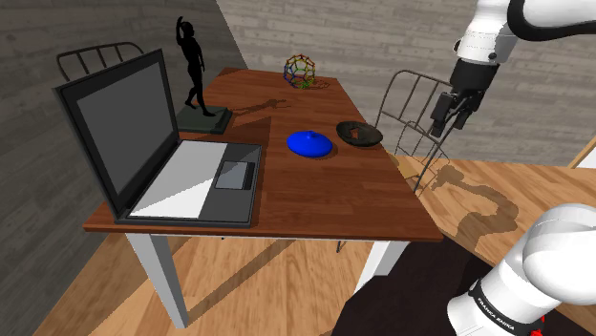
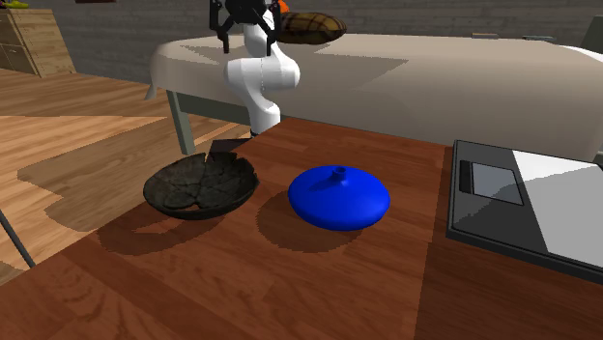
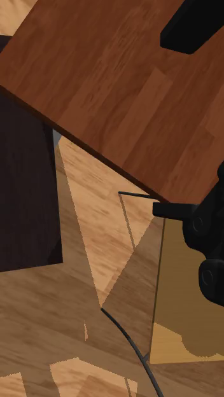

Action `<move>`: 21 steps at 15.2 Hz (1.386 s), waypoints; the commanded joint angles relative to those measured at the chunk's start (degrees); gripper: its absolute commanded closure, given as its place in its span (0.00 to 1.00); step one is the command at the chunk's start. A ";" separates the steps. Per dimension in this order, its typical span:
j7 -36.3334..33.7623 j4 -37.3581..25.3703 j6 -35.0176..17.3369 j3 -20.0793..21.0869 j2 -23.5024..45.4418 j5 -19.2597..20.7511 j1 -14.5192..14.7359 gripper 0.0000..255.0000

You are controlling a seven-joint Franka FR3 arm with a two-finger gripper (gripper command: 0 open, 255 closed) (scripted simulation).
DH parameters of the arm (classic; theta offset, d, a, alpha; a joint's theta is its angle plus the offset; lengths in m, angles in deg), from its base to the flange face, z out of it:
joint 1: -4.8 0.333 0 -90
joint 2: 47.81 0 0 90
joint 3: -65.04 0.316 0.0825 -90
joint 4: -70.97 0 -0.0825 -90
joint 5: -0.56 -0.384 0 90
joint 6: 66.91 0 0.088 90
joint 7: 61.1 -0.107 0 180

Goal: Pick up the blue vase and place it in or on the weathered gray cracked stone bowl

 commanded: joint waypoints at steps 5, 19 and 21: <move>-3.70 -2.16 -5.53 2.55 6.99 -1.40 0.60 0.00; -16.26 -19.43 -18.23 10.08 34.70 -0.43 1.43 0.00; -18.07 -23.15 -18.97 10.88 38.94 0.48 1.62 0.00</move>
